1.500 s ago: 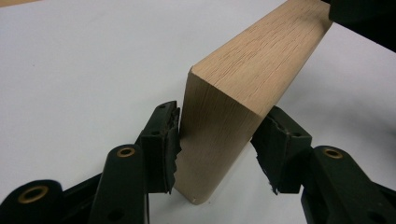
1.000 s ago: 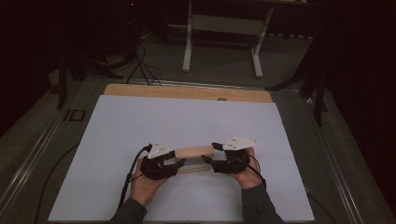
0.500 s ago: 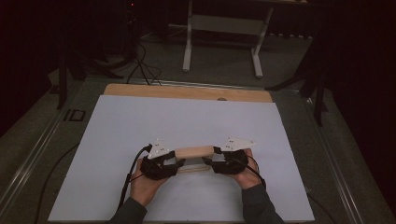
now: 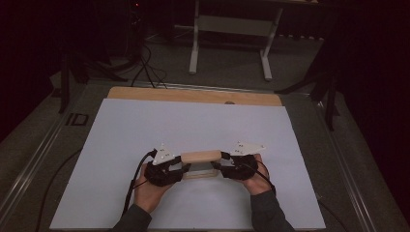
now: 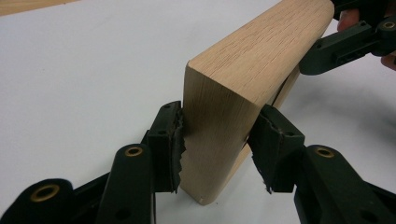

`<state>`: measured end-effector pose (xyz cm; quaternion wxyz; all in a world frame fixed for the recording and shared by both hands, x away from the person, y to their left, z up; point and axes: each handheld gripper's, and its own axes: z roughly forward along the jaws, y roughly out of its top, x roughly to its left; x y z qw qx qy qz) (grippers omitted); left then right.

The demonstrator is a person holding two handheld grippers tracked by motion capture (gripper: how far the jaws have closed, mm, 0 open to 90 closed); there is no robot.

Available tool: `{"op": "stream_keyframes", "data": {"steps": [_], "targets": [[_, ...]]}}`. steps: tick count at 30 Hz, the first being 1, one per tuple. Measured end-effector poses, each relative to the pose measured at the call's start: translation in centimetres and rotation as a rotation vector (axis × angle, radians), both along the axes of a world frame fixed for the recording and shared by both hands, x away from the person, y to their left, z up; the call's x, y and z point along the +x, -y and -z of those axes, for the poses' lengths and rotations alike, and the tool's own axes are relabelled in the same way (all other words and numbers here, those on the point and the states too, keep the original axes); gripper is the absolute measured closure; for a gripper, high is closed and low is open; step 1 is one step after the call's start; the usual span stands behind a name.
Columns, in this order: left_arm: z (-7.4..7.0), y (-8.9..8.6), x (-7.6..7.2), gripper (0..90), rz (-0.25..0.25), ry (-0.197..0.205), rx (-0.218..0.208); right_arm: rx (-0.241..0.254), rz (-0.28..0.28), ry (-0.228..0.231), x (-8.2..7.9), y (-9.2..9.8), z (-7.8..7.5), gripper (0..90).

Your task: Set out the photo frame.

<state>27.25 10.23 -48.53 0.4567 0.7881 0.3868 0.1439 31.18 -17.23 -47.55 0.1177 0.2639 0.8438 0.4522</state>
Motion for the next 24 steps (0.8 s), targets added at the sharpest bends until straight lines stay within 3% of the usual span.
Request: {"op": "stream_keyframes", "data": {"steps": [24], "targets": [[-0.26, -0.45, 0.28, 56.8, -0.003, -0.003, 0.004, -0.013, 0.012, 0.020, -0.03, -0.64, -0.15, 53.0]]}}
